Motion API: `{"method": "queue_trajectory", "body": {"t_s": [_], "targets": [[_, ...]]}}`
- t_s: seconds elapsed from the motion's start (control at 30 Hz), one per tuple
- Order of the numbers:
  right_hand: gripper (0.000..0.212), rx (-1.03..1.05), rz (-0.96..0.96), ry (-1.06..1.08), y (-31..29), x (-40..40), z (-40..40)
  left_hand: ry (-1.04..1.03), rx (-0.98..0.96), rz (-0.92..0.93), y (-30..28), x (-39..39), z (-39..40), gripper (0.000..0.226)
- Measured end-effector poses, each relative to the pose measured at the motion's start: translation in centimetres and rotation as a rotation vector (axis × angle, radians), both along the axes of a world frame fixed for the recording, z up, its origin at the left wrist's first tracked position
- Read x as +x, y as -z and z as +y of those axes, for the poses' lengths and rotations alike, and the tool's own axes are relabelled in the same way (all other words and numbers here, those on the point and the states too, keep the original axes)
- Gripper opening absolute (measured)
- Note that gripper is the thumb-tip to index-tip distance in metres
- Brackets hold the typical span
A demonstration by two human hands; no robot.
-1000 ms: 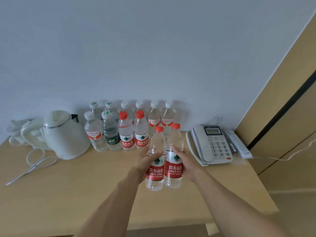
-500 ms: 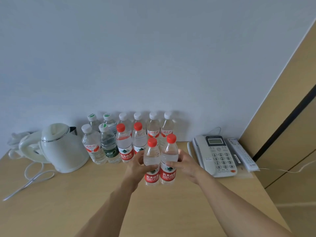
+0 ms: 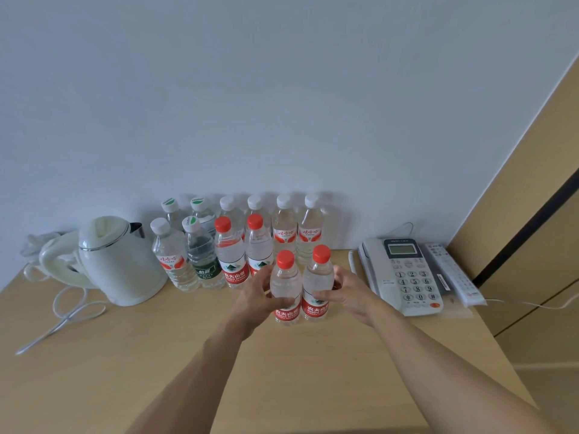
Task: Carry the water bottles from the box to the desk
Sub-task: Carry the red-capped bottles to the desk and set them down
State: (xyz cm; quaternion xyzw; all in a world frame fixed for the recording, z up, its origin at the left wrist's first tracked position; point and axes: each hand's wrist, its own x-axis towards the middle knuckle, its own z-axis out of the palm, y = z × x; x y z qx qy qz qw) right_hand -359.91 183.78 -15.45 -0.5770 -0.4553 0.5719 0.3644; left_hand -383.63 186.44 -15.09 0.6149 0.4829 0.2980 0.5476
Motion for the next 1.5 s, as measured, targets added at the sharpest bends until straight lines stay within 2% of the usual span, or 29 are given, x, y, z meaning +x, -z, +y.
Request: {"method": "queue_trajectory", "body": {"t_s": [0.2,0.33,0.47,0.6,1.1,1.27,1.5], "targets": [[0.068,0.024,-0.065,-0.004,-0.4,0.1,-0.4,0.015,0.126,0.175,-1.3,0.0,-0.5,0.061],[0.061,0.126,-0.140,0.017,-1.6,-0.3,-0.3,-0.016,0.358,0.326,-4.9,-0.2,-0.2,0.065],[0.053,0.232,-0.319,0.035,-2.7,-0.9,-0.1,0.044,0.533,0.489,-8.3,0.3,0.4,0.059],[0.063,0.264,-0.402,0.093,-2.6,-1.3,-0.6,0.069,0.659,0.625,-9.2,1.3,0.7,0.046],[0.064,0.238,-0.420,0.147,-2.6,-1.8,-1.2,0.019,0.626,0.790,-10.8,5.0,7.4,0.020],[0.068,0.231,-0.432,0.144,-2.7,-1.9,-1.3,0.019,0.620,0.859,-11.3,5.4,8.8,0.024],[0.066,0.268,-0.450,0.146,-2.9,-1.8,-1.6,0.018,0.639,0.857,-11.0,5.5,9.1,0.022]]}}
